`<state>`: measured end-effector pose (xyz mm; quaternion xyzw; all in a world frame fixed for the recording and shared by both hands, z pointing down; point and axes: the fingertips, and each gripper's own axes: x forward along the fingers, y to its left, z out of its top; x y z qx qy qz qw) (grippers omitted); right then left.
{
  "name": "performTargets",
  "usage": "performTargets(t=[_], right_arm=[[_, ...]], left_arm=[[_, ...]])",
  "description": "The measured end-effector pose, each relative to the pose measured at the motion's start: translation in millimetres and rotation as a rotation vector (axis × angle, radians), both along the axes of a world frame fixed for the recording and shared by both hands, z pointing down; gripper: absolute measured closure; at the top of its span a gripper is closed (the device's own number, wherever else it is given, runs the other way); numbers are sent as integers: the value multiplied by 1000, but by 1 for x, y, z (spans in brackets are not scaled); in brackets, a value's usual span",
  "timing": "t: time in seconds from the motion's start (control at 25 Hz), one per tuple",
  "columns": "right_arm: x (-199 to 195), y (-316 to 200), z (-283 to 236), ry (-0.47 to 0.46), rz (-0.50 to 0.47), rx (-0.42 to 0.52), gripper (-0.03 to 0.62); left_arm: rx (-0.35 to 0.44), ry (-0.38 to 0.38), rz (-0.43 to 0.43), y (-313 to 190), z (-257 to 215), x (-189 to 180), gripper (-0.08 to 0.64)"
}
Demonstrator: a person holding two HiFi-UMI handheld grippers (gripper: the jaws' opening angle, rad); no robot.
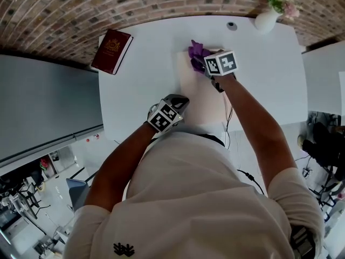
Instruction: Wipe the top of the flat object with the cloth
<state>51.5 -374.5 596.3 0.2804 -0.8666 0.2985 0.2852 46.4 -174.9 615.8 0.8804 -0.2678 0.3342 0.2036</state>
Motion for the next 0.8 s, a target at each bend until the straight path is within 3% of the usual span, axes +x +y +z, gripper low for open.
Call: performTargets(t=[0.8], right_arm=[[142,-58,7,73,136,35,465]], left_arm=[[2,-12,-40,-3,-2,5,534]])
